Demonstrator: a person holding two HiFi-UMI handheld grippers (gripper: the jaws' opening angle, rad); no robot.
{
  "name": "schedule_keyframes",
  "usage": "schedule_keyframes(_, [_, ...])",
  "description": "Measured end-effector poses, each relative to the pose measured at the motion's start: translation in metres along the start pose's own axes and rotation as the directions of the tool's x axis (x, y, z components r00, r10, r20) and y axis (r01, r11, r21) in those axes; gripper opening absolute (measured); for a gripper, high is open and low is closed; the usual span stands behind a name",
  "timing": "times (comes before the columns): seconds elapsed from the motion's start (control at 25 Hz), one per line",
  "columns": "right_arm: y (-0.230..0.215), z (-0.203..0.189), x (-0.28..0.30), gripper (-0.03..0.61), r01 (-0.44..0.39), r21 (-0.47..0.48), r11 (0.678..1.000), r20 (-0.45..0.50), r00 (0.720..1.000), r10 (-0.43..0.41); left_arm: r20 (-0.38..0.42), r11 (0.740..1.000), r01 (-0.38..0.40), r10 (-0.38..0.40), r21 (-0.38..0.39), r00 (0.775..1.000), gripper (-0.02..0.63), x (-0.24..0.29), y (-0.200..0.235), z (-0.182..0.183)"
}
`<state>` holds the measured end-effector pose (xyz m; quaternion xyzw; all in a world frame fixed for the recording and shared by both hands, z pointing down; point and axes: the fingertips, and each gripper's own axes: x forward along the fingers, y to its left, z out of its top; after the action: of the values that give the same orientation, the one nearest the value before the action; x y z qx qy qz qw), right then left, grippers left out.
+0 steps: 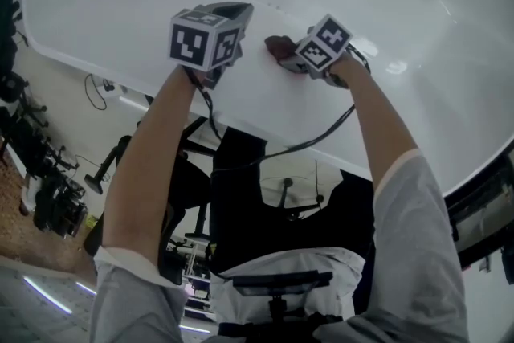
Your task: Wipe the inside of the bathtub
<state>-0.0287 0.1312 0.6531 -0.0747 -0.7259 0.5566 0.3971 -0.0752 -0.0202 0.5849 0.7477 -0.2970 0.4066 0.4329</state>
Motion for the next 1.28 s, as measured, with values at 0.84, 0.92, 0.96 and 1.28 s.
schedule_keyframes(0.84, [-0.025,0.032,0.019,0.103,-0.029,0.079,0.996,0.060,0.998,0.024,-0.036,0.999,-0.036,0.035,-0.011,0.999,0.006,0.025,0.058,-0.005])
schedule_keyframes(0.92, [-0.044,0.005,0.011,0.103,0.009,0.135,0.991,0.040,0.999,-0.014,-0.048,1.000,-0.025,0.025,0.003,0.999,0.006,0.035,0.052,-0.005])
schedule_keyframes(0.96, [-0.051,-0.004,0.009,0.103,0.020,0.162,0.987,0.039,0.999,-0.026,-0.052,1.000,-0.020,0.020,0.010,0.998,0.006,0.040,0.049,-0.005])
schedule_keyframes(1.28, [-0.055,0.017,0.020,0.100,0.025,0.114,0.993,0.021,0.999,-0.027,-0.046,0.999,-0.016,0.018,0.046,0.999,0.006,0.067,0.047,-0.008])
